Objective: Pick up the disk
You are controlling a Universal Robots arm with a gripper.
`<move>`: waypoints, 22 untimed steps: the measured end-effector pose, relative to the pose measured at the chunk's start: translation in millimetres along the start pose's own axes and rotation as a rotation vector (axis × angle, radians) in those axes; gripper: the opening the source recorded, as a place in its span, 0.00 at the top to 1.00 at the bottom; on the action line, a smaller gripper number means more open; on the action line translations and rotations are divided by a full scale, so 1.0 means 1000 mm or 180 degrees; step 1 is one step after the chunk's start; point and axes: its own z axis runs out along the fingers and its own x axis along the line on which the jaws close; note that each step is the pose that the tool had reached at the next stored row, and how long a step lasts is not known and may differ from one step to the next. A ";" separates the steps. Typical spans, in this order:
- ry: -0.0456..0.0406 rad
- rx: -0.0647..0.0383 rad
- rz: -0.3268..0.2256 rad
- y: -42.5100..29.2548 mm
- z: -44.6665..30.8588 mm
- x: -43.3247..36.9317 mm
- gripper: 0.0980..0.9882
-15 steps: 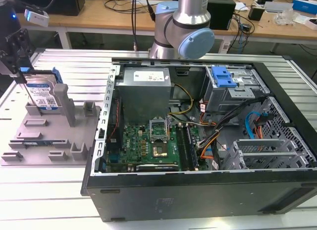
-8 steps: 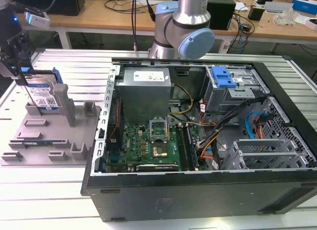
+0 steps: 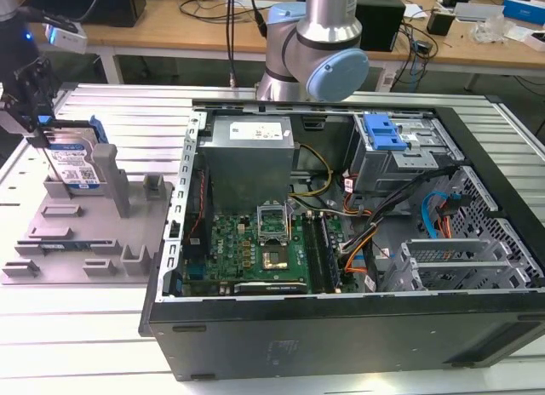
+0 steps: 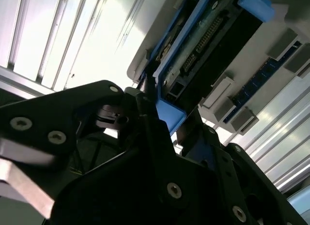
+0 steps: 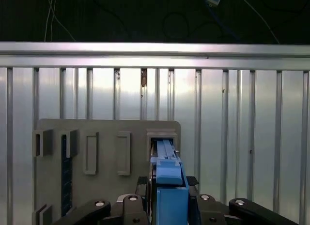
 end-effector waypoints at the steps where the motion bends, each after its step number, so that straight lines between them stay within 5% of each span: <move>1: 0.0000 0.0000 -0.0001 0.0000 0.0006 0.0000 0.65; 22: 0.0000 0.0000 -0.0003 0.0000 0.0016 0.0005 0.70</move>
